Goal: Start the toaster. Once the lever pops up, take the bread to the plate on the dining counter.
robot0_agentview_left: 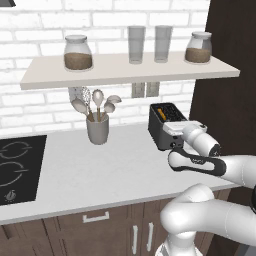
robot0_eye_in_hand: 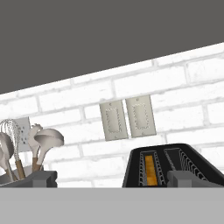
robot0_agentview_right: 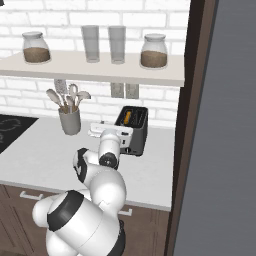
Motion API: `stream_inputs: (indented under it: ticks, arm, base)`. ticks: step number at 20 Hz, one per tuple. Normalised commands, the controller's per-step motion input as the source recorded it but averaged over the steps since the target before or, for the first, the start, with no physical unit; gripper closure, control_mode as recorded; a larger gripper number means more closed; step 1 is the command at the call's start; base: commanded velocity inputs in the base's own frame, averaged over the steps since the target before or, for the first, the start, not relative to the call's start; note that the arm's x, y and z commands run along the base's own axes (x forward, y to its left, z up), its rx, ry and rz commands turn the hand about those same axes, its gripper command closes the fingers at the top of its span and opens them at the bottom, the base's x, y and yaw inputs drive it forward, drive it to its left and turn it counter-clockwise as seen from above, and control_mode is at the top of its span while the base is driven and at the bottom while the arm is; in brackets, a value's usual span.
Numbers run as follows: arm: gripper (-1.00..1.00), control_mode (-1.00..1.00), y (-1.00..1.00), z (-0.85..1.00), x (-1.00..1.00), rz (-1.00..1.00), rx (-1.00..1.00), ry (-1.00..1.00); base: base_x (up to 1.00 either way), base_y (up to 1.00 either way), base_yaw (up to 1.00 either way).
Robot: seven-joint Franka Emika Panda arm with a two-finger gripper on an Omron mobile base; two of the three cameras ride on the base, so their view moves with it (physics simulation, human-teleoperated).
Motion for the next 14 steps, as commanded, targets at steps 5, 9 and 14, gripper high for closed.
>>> stream_inputs:
  ticks: [5, 9, 14]
  arm:
    - [-1.00, -1.00, 0.00, 0.00, 0.00, 0.00, 0.00, 0.00]
    - [-1.00, -1.00, 0.00, 0.00, 0.00, 0.00, 0.00, 0.00]
    - [-1.00, -1.00, 0.00, 0.00, 0.00, 0.00, 0.00, 0.00]
  base:
    - [0.00, 0.00, 0.00]
    - [0.00, 0.00, 0.00]
    - [0.00, 0.00, 0.00]
